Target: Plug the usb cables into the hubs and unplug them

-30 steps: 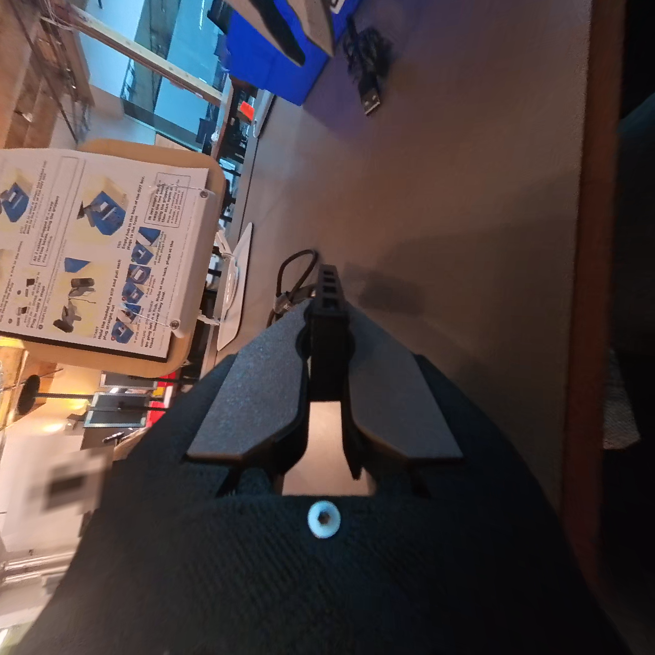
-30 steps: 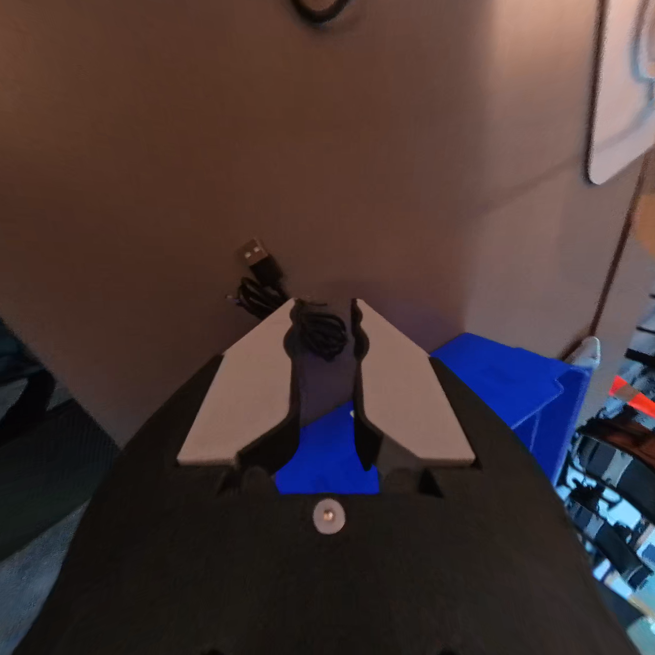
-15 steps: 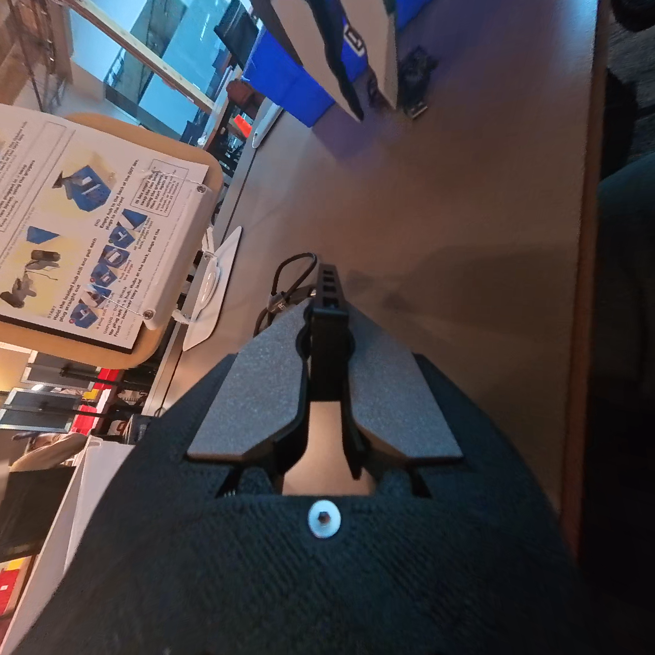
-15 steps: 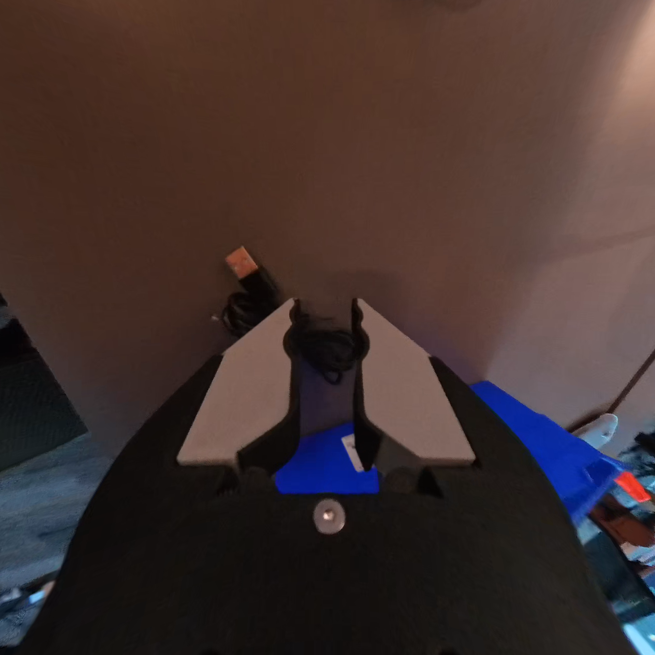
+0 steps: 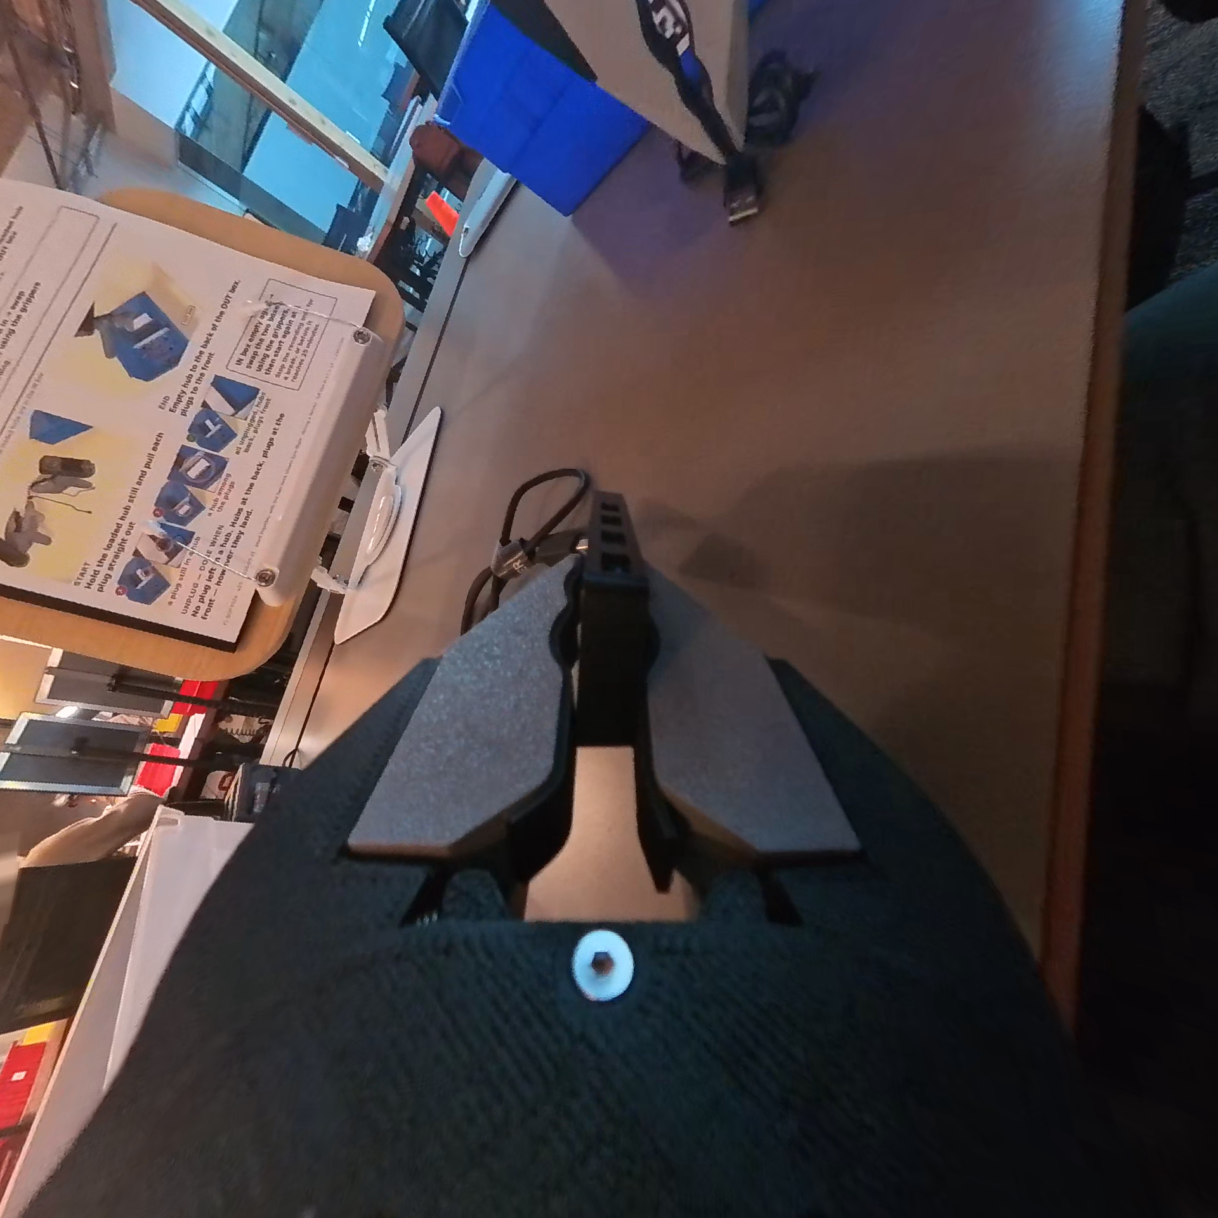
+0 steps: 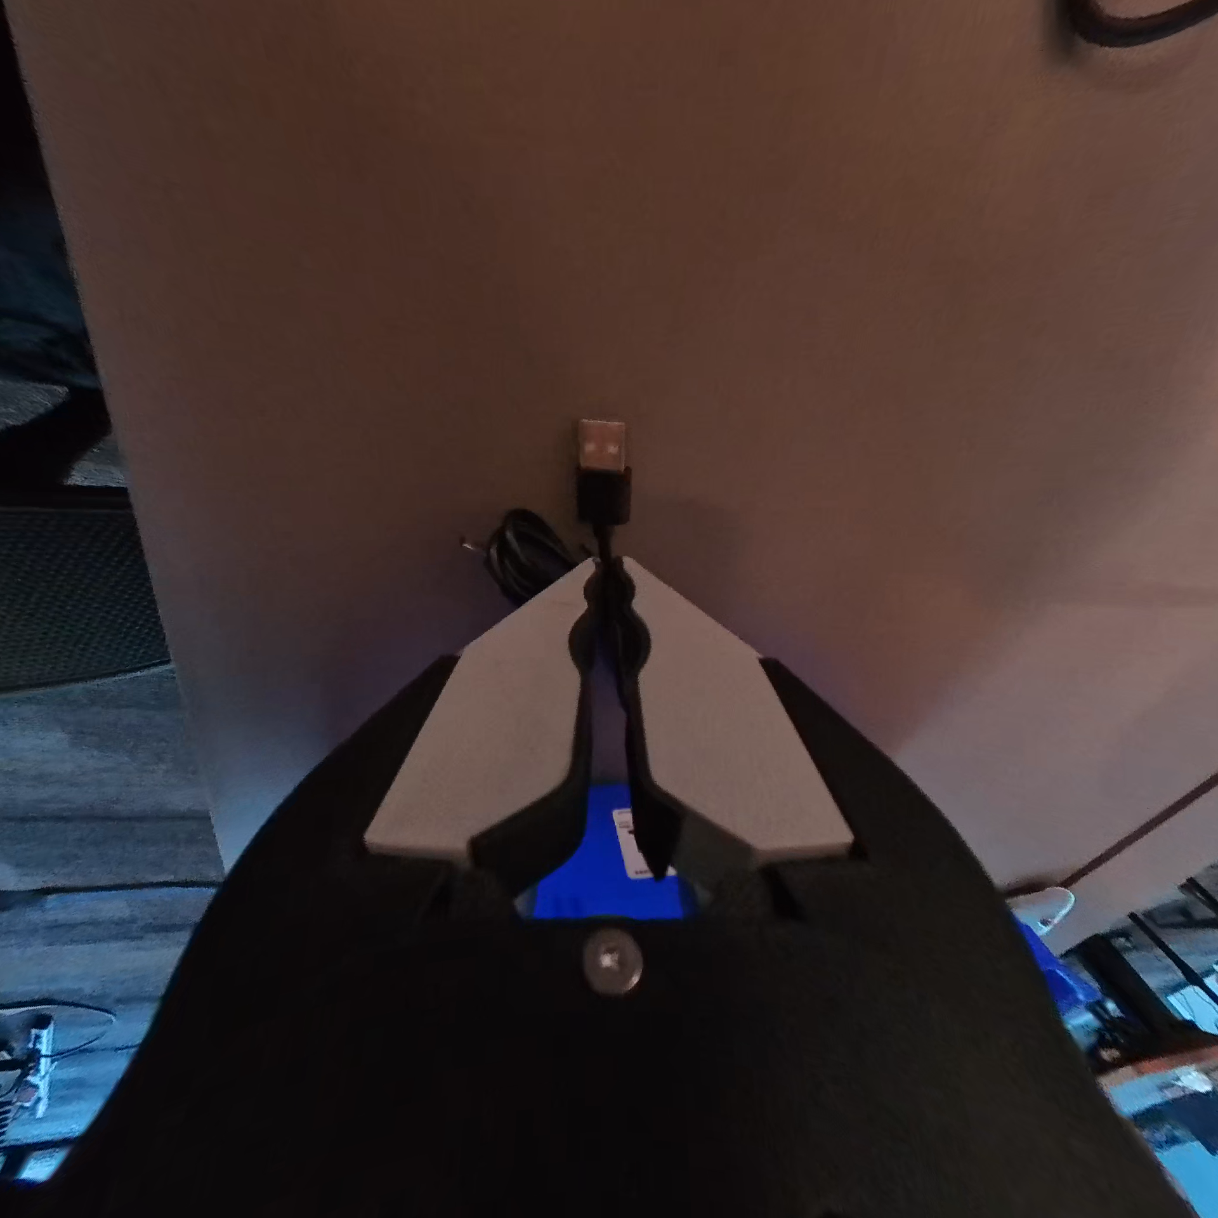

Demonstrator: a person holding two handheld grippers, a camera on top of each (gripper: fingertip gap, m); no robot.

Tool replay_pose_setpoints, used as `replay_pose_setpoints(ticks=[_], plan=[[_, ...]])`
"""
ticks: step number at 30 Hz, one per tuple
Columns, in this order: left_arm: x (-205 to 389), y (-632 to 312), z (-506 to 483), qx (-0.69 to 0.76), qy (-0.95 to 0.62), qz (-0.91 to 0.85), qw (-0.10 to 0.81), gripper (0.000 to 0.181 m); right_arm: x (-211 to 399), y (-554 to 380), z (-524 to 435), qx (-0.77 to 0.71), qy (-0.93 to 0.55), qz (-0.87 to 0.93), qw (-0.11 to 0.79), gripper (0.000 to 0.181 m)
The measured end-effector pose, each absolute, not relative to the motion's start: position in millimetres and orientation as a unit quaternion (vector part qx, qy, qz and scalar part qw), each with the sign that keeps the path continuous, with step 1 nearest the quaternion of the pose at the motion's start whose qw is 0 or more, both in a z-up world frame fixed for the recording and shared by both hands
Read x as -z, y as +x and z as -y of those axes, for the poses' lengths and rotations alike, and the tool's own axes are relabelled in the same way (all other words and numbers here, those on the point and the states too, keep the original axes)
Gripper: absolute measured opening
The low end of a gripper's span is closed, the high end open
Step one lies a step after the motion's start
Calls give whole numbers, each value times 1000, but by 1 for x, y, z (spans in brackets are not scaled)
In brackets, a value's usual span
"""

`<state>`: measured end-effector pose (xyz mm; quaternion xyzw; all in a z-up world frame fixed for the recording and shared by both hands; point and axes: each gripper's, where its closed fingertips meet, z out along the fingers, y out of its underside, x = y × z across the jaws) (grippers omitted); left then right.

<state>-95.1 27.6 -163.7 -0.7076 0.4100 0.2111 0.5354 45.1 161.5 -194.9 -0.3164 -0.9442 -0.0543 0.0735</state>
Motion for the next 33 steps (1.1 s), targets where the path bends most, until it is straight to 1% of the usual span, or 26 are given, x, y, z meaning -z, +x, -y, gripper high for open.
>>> replay_pose_setpoints(ticks=[2, 3, 5, 7, 9, 10, 13, 14, 15, 16, 17, 21, 30, 33], plan=[[164, -95, -28, -210, -708, -410, 535, 9, 197, 43, -160, 37, -325, 943, 63, 0], [164, -95, -28, -210, -709, -410, 534, 9, 199, 42, -158, 23, -331, 942, 53, 5], [165, -95, -28, -211, -709, -410, 534, 10, 202, 40, -152, -5, -349, 937, 21, 3], [165, -95, -28, -211, -709, -410, 533, 10, 202, 38, -152, -19, -375, 927, -3, 5], [165, -96, -28, -210, -710, -410, 533, 9, 202, 36, -152, -33, -394, 918, -9, 2], [165, -96, -28, -210, -710, -409, 533, 9, 202, 32, -153, -42, -399, 916, 6, 1], [165, -96, -28, -211, -710, -409, 533, 9, 201, 13, -155, -64, -423, 900, 88, 0], [165, -97, -28, -215, -709, -409, 533, 9, 200, 9, -158, -55, -436, 891, 116, 7], [165, -97, -29, -218, -708, -410, 532, 9, 198, 5, -165, -31, -449, 880, 152, 21], [164, -98, -29, -223, -707, -411, 531, 9, 195, 3, -170, -4, -456, 871, 183, 21], [164, -99, -29, -230, -706, -411, 529, 9, 193, 4, -171, 15, -454, 868, 198, 16], [166, -101, -31, -251, -704, -414, 520, 9, 199, 3, -166, 64, -435, 873, 211, 2], [167, -101, -31, -267, -698, -419, 515, 9, 199, -8, -166, 11, -482, 842, 243, 1], [167, -101, -31, -277, -694, -423, 512, 9, 199, -5, -159, -8, -496, 836, 234, 0]])
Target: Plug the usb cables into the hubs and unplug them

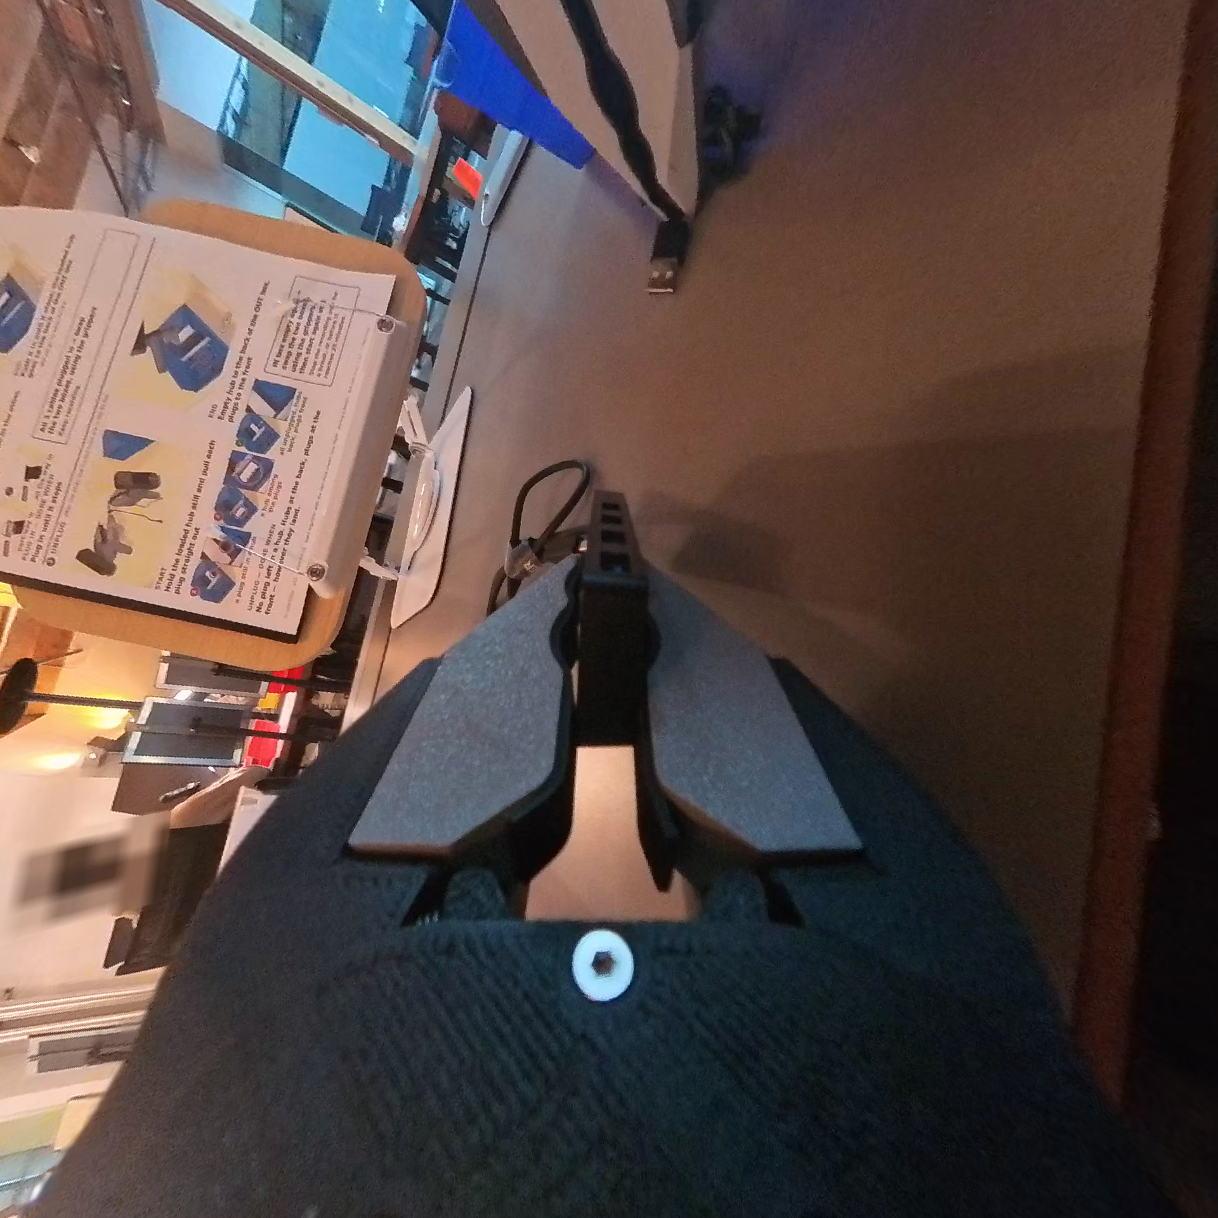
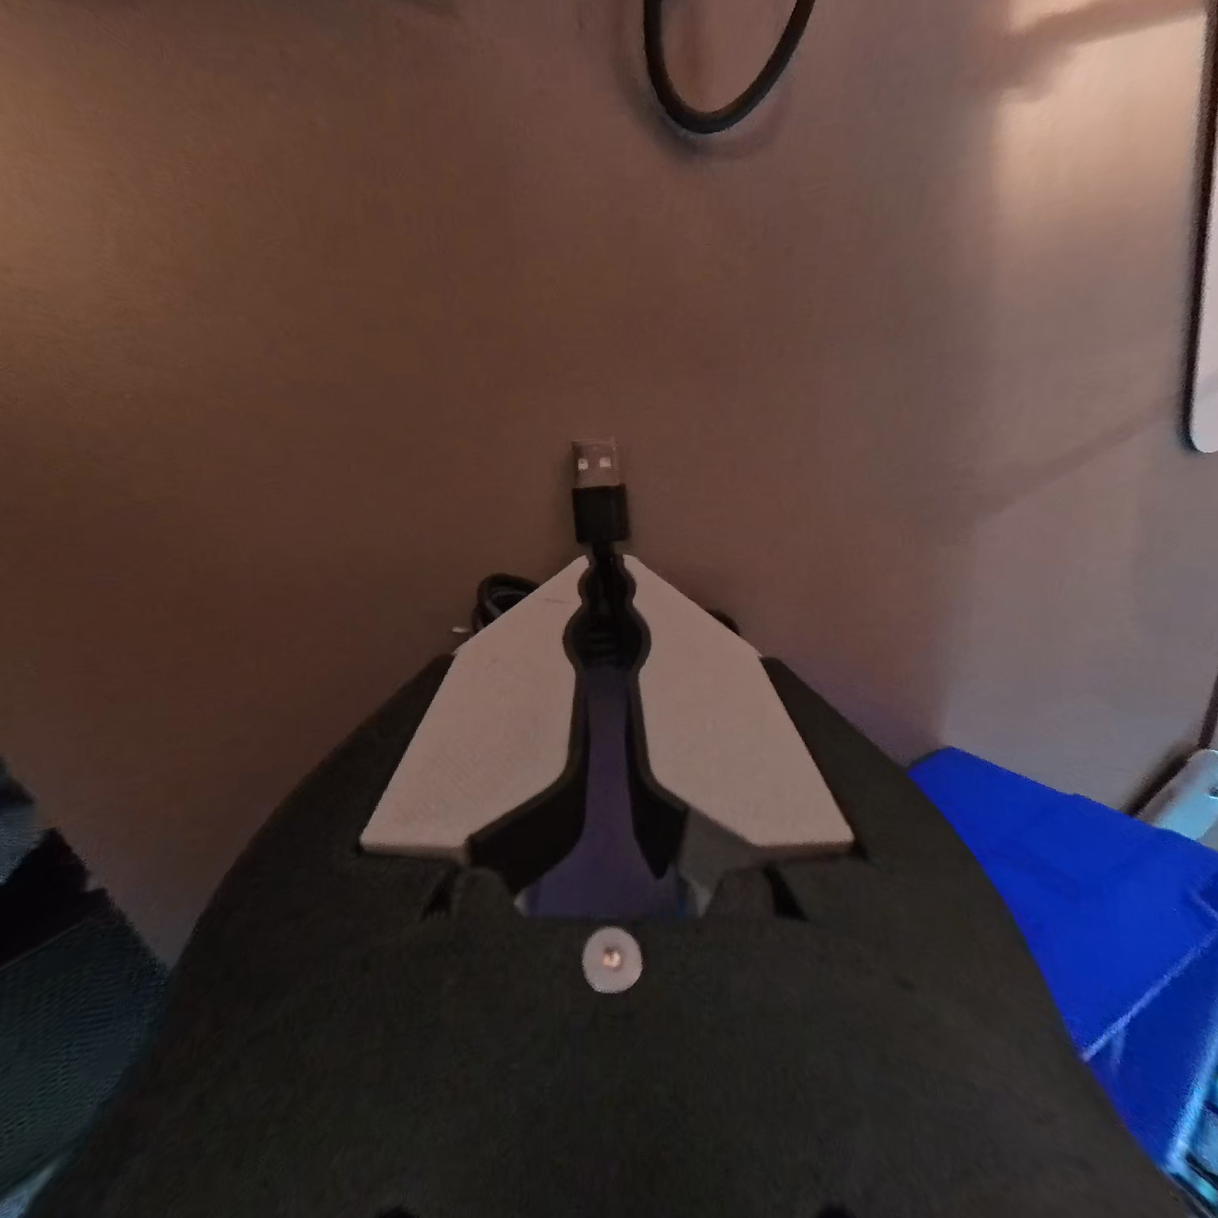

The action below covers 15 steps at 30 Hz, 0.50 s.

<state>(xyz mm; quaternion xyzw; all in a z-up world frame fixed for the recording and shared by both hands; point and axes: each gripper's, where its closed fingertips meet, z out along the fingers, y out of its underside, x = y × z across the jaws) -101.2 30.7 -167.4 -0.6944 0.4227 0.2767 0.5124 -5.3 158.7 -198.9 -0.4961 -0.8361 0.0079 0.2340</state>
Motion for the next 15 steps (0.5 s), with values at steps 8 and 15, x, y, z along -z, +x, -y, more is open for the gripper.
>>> replay_pose_setpoints(ticks=[8, 15], plan=[[169, -100, -29, -273, -698, -419, 512, 10, 198, -1, -125, -182, -577, 787, 122, 0], [170, -99, -29, -265, -700, -421, 513, 9, 199, -4, -113, -281, -610, 739, 54, 1]])
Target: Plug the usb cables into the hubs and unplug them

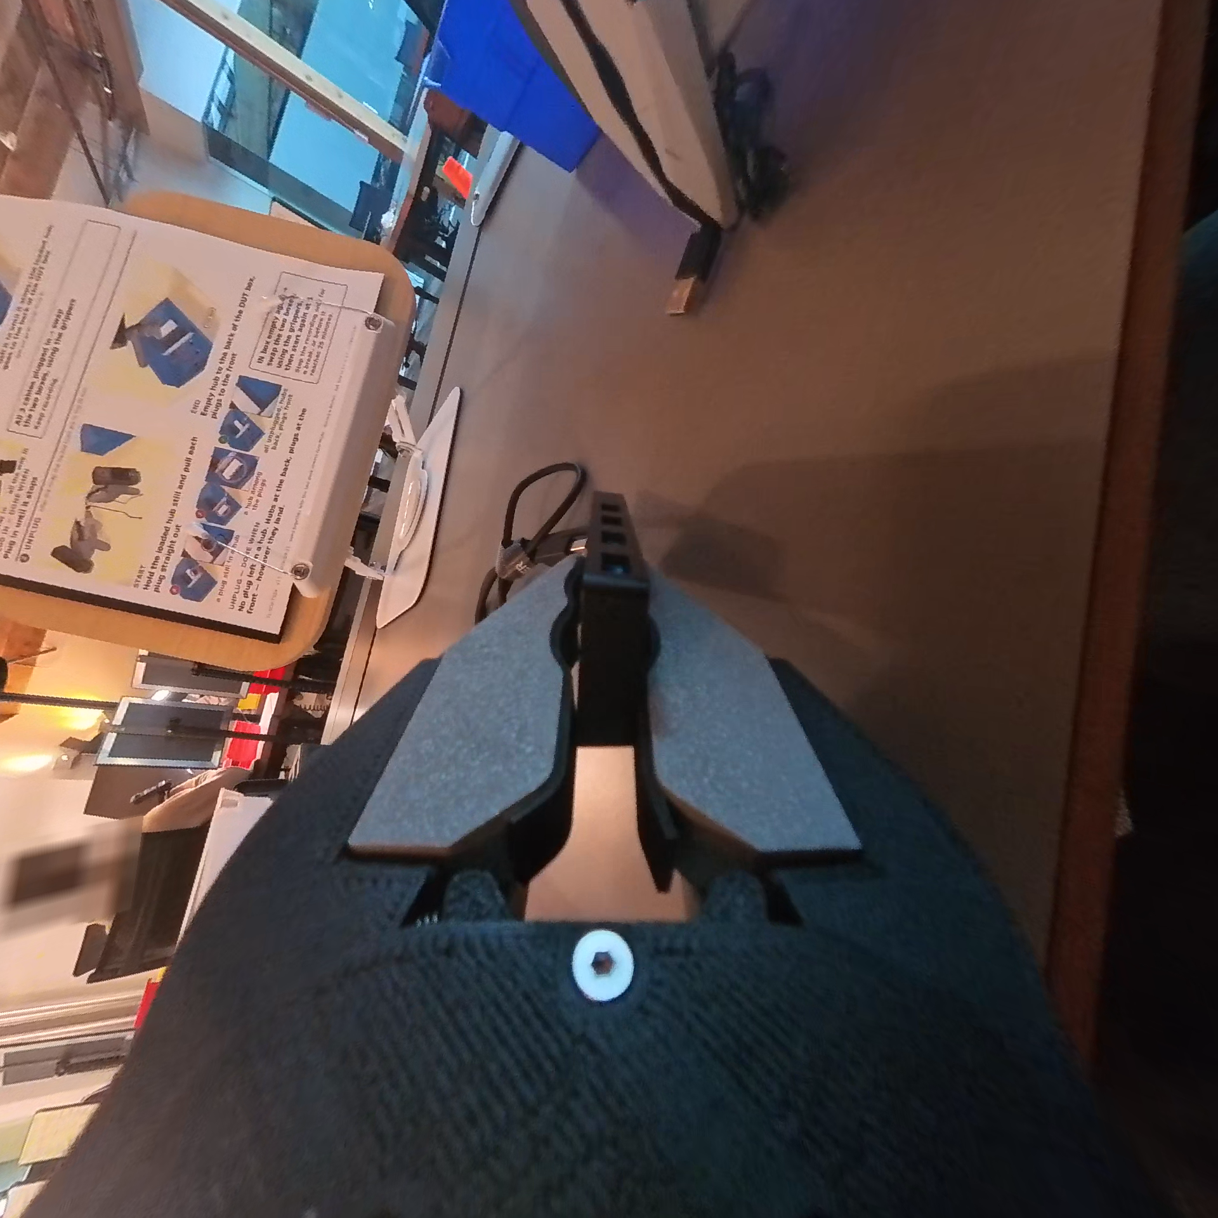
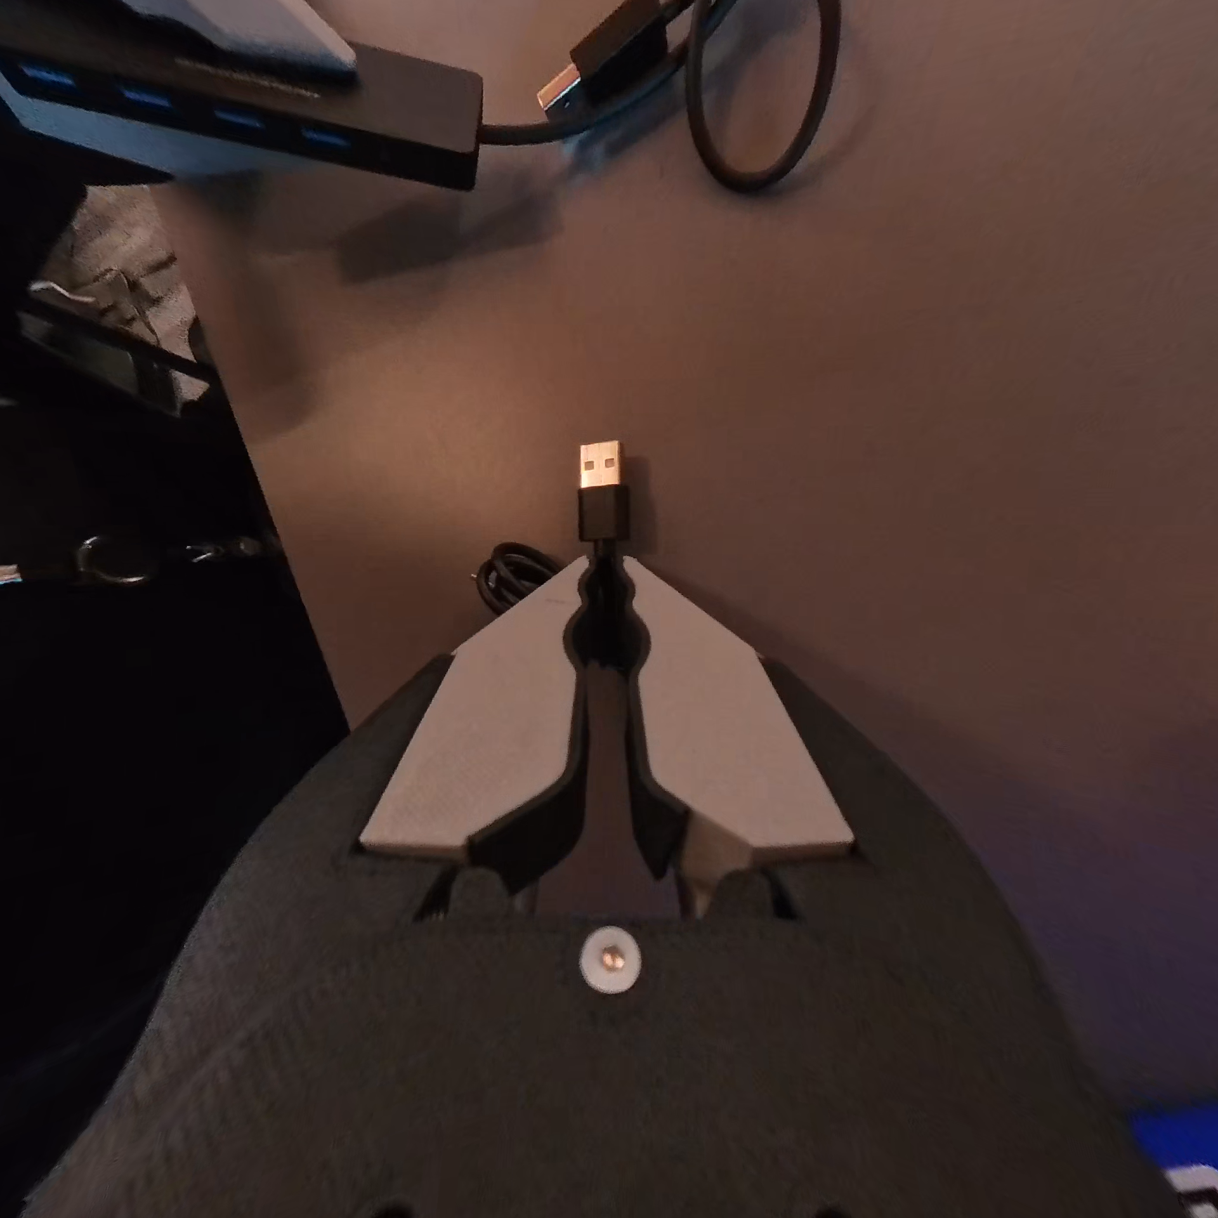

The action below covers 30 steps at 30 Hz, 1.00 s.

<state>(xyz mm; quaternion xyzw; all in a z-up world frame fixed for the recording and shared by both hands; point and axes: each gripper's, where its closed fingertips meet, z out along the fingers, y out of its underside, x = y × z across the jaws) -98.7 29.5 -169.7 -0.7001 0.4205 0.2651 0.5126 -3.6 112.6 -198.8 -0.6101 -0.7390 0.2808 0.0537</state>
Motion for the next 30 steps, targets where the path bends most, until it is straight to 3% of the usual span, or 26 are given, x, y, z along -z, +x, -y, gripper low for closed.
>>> replay_pose_setpoints(ticks=[14, 22, 30], plan=[[173, -99, -30, -257, -705, -421, 509, 10, 200, -15, -111, -152, -495, 826, 223, 2], [172, -100, -30, -274, -698, -428, 505, 9, 198, -24, -110, -177, -468, 815, 293, 1], [167, -103, -31, -306, -686, -425, 506, 9, 167, -14, -74, -449, -469, 739, 179, 0]])
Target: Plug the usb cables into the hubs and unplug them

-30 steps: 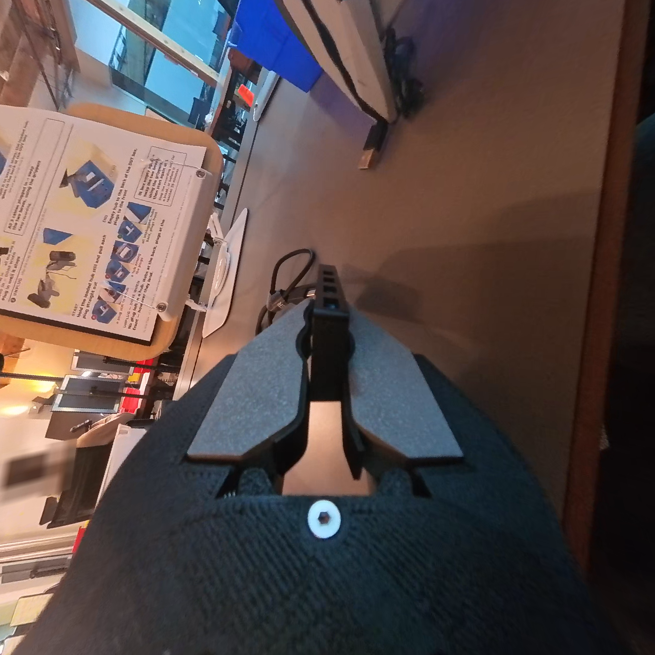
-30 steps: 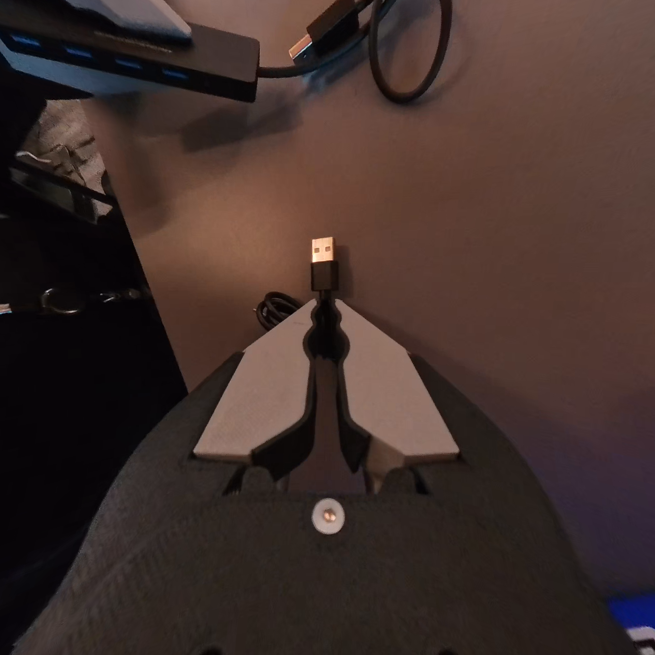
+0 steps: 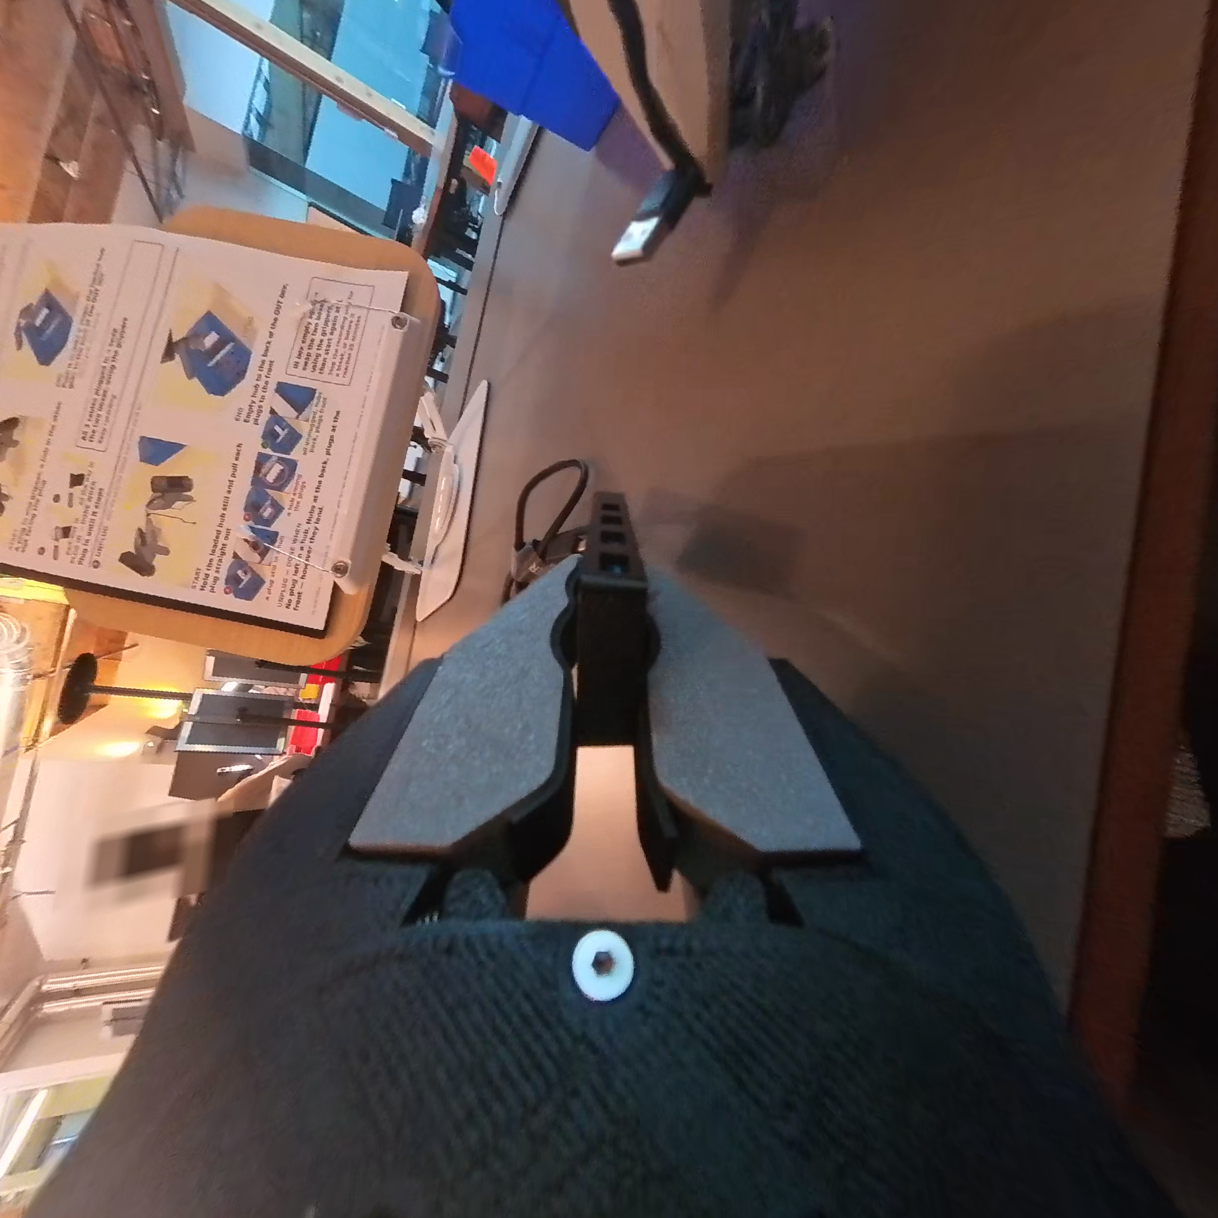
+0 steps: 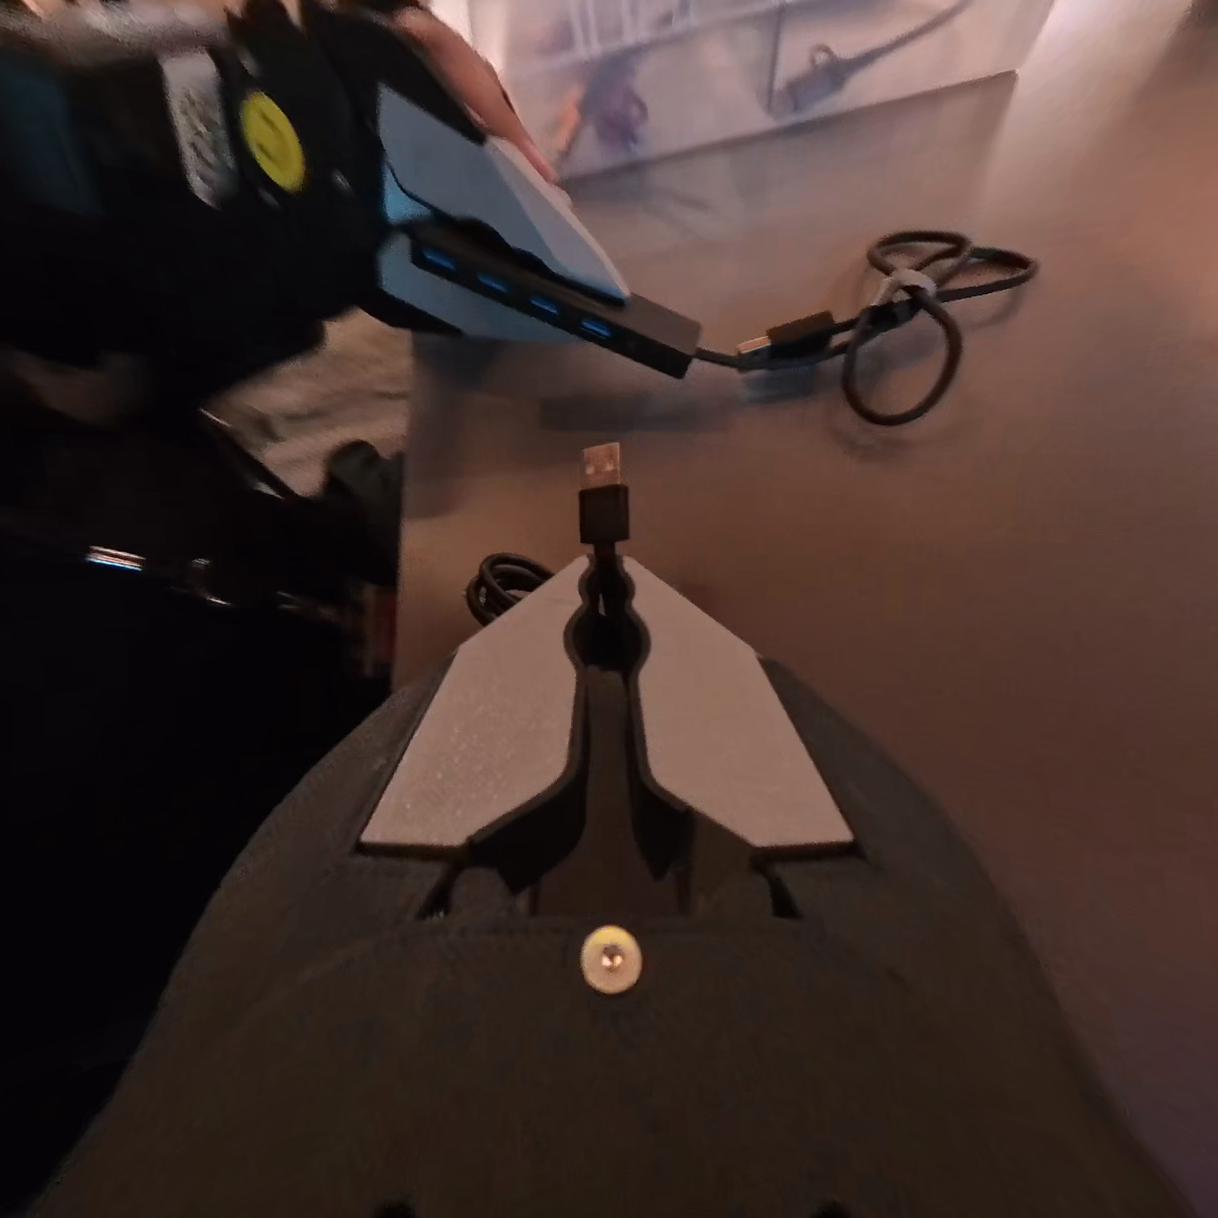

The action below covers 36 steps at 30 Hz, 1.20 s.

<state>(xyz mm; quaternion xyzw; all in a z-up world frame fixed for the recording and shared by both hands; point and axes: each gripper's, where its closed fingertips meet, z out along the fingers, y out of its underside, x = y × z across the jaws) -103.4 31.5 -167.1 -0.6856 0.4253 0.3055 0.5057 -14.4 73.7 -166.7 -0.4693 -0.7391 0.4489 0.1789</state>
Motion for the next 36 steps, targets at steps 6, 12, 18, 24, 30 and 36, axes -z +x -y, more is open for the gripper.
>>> replay_pose_setpoints(ticks=[6, 12, 18, 24, 30, 36], plan=[[162, -104, -32, -356, -656, -437, 501, 9, 150, -10, -64, -533, -456, 701, 129, 0], [162, -104, -32, -367, -649, -442, 498, 9, 147, -11, -58, -548, -448, 698, 112, 0], [162, -105, -33, -371, -649, -441, 497, 9, 139, -7, -52, -575, -429, 690, 99, 0], [159, -106, -33, -383, -642, -441, 498, 9, 155, -23, -47, -515, -495, 695, 86, 0], [159, -107, -32, -393, -634, -448, 493, 9, 162, -45, -22, -461, -529, 709, 71, 0], [167, -105, -33, -437, -612, -474, 457, 9, 159, -54, -15, -444, -537, 715, 63, 0]])
